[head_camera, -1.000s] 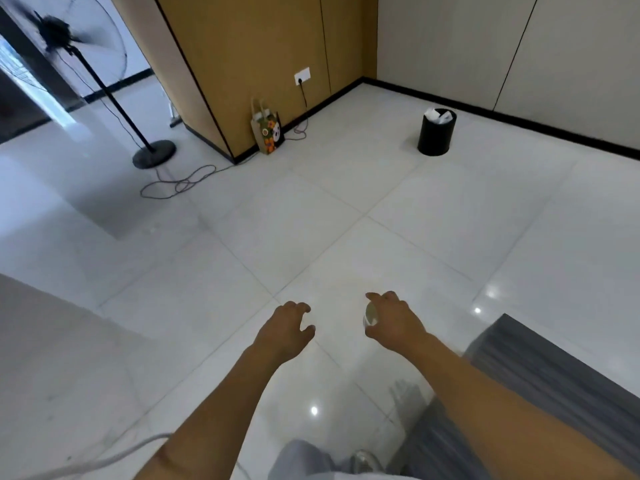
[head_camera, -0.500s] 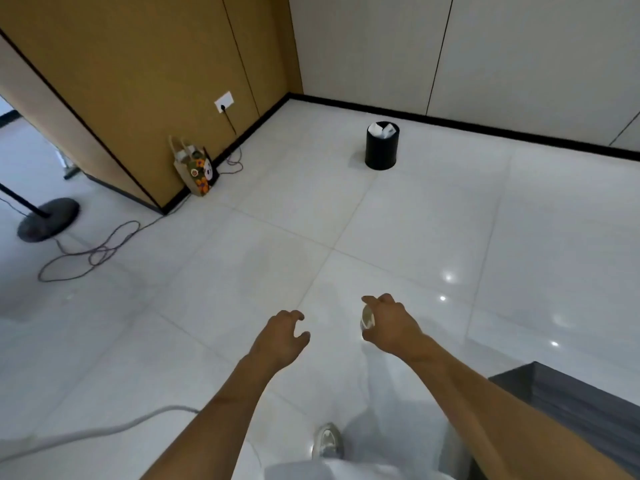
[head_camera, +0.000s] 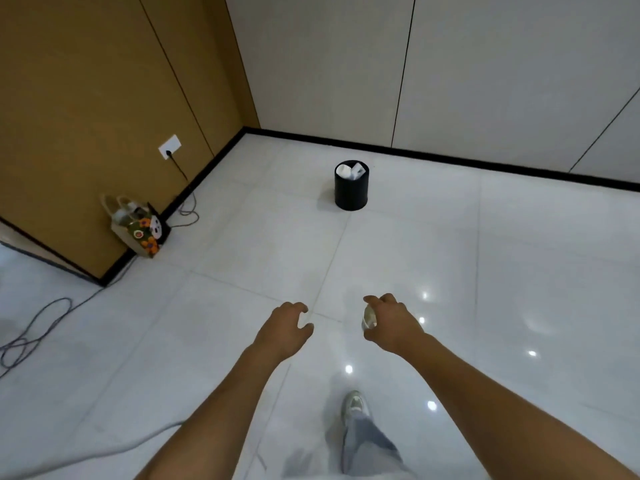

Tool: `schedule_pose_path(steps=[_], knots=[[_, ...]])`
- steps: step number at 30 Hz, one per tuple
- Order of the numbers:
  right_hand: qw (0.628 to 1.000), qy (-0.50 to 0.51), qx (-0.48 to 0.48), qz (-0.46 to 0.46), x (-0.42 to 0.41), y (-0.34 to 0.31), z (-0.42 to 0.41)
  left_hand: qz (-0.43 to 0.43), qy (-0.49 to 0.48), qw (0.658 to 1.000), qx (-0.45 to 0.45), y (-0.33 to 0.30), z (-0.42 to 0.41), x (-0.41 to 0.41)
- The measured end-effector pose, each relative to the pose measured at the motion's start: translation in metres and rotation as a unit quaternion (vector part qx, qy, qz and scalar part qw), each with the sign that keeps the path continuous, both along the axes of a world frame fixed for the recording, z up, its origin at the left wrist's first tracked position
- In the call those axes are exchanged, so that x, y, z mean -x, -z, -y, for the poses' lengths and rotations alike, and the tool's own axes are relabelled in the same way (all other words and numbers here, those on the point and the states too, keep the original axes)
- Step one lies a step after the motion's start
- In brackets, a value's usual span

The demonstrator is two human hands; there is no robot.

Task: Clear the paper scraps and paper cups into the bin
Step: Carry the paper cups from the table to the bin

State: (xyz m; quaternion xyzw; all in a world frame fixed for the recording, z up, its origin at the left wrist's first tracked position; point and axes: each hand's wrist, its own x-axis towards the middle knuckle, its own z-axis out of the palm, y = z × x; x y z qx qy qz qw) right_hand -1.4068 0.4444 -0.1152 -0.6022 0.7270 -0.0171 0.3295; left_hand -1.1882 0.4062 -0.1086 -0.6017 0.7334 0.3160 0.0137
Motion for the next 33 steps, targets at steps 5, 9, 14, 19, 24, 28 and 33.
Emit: schedule_pose_path(steps=[5,9,14,19,24,28,33], knots=[[1.000,-0.001,0.014,-0.003,0.030,-0.014,0.121,-0.015,-0.016,1.000,0.008,-0.010,0.115,0.034],[1.000,-0.001,0.018,-0.003,0.051,-0.016,0.202,-0.015,-0.009,1.000,-0.002,-0.007,0.194,0.056],[1.000,0.011,0.011,-0.006,0.075,-0.001,0.314,-0.014,0.003,1.000,-0.015,0.008,0.312,0.082],[0.999,0.029,0.000,-0.015,0.099,0.007,0.436,-0.010,0.018,1.000,-0.016,0.010,0.449,0.110],[0.998,0.058,0.000,-0.019,0.131,0.002,0.539,-0.008,0.037,0.999,-0.011,0.002,0.567,0.143],[0.997,0.077,-0.006,-0.015,0.164,0.004,0.610,-0.008,0.054,0.998,-0.020,0.003,0.641,0.176],[0.997,0.072,-0.007,-0.011,0.210,0.020,0.711,-0.009,0.045,0.999,-0.026,0.019,0.741,0.222]])
